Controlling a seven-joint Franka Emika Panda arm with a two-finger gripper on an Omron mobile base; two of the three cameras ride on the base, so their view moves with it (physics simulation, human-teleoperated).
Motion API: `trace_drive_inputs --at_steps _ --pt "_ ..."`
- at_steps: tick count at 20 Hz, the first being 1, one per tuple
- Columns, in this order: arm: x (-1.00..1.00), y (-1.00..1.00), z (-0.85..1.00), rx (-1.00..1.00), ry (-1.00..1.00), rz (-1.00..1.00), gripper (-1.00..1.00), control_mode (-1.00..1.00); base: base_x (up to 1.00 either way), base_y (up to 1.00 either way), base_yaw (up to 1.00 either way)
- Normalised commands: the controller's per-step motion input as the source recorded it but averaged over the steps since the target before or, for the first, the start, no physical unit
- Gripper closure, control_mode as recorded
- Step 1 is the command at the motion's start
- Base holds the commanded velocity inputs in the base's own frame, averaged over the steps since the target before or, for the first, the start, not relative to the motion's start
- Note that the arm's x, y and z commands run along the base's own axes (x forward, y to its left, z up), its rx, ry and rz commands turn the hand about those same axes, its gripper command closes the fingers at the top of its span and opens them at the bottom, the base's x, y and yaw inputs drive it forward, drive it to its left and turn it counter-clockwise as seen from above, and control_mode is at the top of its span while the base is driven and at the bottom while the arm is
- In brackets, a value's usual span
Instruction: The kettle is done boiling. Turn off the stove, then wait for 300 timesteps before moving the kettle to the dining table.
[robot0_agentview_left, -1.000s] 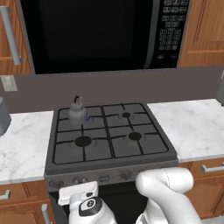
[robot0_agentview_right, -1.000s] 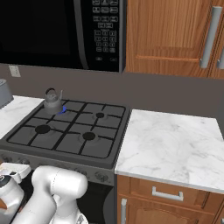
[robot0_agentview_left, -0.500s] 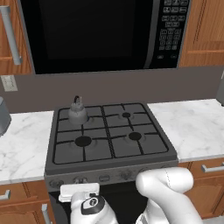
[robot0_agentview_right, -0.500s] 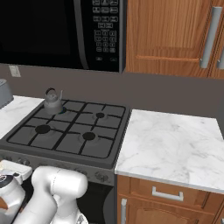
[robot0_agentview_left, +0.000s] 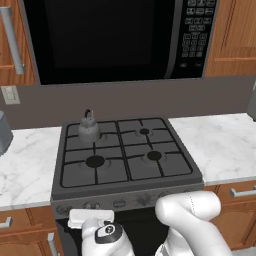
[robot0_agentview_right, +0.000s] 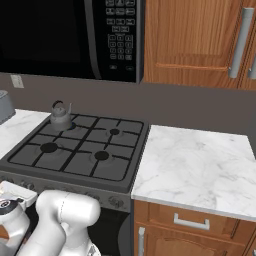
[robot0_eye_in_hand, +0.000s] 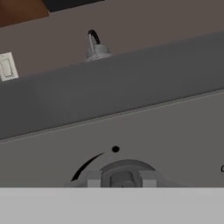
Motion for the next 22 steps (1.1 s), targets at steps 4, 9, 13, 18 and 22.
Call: trace_drive_inputs --at_steps 4,9,13,18,22 --pt "0.00 0.00 -0.14 0.15 0.00 0.00 1.00 -1.00 0.00 0.00 0.00" --pt "0.00 0.00 -0.14 0.15 0.02 -0.01 1.00 -1.00 0.00 0.00 0.00" --pt "0.00 0.00 -0.17 0.17 0.04 -0.01 1.00 -1.00 0.00 0.00 0.00" --pt "0.00 0.00 -0.18 0.19 0.08 0.00 1.00 -1.00 0.00 0.00 0.00" --pt "0.00 0.00 -0.18 0.17 0.09 0.00 -1.00 -1.00 0.00 0.00 0.00"
